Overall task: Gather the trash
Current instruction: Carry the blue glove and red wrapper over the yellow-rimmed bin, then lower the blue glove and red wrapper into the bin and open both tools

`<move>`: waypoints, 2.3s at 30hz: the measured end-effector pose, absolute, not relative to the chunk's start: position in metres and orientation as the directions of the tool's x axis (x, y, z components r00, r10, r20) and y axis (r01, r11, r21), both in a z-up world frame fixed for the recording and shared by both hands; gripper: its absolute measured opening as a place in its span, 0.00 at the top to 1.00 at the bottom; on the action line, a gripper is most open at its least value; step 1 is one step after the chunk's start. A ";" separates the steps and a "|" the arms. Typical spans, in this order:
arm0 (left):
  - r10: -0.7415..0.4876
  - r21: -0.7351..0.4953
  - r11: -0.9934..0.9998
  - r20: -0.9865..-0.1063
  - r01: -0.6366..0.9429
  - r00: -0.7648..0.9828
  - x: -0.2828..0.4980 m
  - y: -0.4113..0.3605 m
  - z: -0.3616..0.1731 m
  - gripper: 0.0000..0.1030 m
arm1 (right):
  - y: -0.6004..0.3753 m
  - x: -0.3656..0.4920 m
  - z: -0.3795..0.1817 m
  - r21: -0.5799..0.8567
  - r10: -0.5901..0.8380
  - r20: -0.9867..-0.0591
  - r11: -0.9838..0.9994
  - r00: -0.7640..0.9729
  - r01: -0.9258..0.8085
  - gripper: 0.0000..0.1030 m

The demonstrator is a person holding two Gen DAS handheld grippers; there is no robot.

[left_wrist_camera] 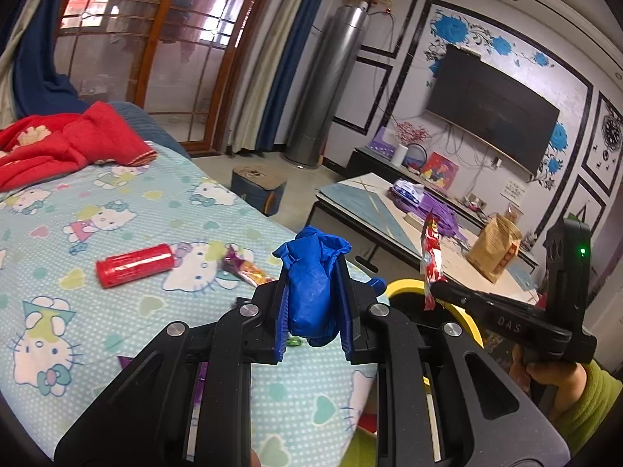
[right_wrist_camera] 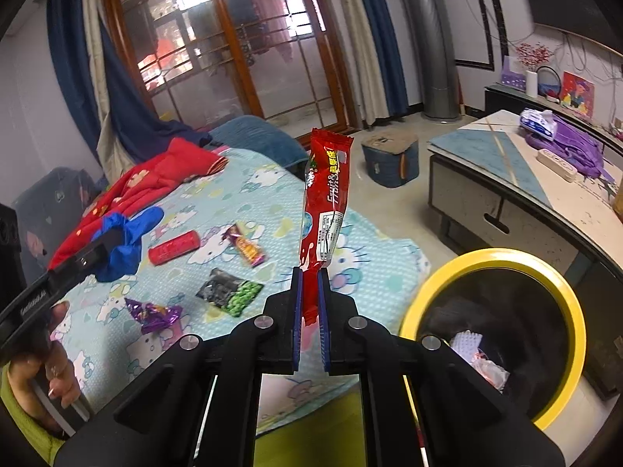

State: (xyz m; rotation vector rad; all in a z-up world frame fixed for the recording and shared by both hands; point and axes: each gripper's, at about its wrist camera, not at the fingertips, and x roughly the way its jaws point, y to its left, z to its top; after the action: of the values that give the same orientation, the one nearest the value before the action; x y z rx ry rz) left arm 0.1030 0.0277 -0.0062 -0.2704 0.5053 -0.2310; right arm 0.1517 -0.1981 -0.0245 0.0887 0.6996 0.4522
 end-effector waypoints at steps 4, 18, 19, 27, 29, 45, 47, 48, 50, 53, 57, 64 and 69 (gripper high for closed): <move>-0.312 -0.303 0.934 -0.437 0.189 0.843 0.104 0.010 -0.003 0.86 | -0.215 0.154 -0.023 0.233 0.415 -0.596 0.909 0.687 -0.346 0.93; -0.398 -0.277 0.913 -0.460 0.298 0.794 0.115 -0.048 -0.004 0.86 | -0.268 0.155 -0.027 0.261 0.363 -0.586 0.931 0.725 -0.255 0.93; -0.401 -0.274 0.913 -0.462 0.303 0.791 0.116 -0.051 -0.004 0.86 | -0.272 0.156 -0.029 0.266 0.358 -0.588 0.933 0.725 -0.244 0.93; -0.432 -0.253 0.901 -0.485 0.351 0.760 0.125 -0.083 -0.013 0.86 | -0.296 0.158 -0.038 0.292 0.328 -0.599 0.939 0.730 -0.182 0.93; -0.439 -0.244 0.898 -0.493 0.365 0.751 0.127 -0.092 -0.016 0.86 | -0.303 0.159 -0.040 0.298 0.323 -0.602 0.939 0.730 -0.170 0.93; -0.475 -0.179 0.870 -0.559 0.460 0.680 0.145 -0.152 -0.040 0.86 | -0.353 0.167 -0.060 0.309 0.231 -0.630 0.950 0.742 -0.033 0.93; -0.480 -0.176 0.864 -0.570 0.472 0.667 0.146 -0.158 -0.044 0.86 | -0.359 0.168 -0.063 0.311 0.223 -0.636 0.950 0.739 -0.019 0.93; -0.483 -0.175 0.861 -0.574 0.477 0.661 0.146 -0.161 -0.046 0.86 | -0.361 0.169 -0.064 0.310 0.219 -0.638 0.951 0.738 -0.013 0.93; -0.487 -0.167 0.855 -0.586 0.491 0.648 0.147 -0.169 -0.052 0.86 | -0.366 0.169 -0.068 0.312 0.213 -0.645 0.950 0.734 -0.002 0.93; -0.490 -0.160 0.848 -0.603 0.505 0.630 0.149 -0.177 -0.060 0.86 | -0.373 0.171 -0.073 0.314 0.210 -0.657 0.949 0.724 0.009 0.93; -0.490 -0.150 0.840 -0.620 0.521 0.612 0.151 -0.188 -0.069 0.86 | -0.380 0.173 -0.083 0.322 0.206 -0.676 0.946 0.707 0.032 0.93; -0.485 -0.140 0.833 -0.649 0.535 0.586 0.158 -0.199 -0.082 0.86 | -0.390 0.178 -0.097 0.330 0.204 -0.702 0.942 0.683 0.058 0.93; -0.485 -0.140 0.827 -0.667 0.545 0.565 0.163 -0.206 -0.093 0.86 | -0.394 0.180 -0.106 0.335 0.203 -0.718 0.939 0.666 0.075 0.93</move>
State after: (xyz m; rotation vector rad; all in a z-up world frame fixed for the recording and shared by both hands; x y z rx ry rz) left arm 0.1626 -0.2065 -0.0925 0.0854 0.7577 -0.6067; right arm 0.1805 -0.3943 -0.1060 0.3532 0.8430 0.0738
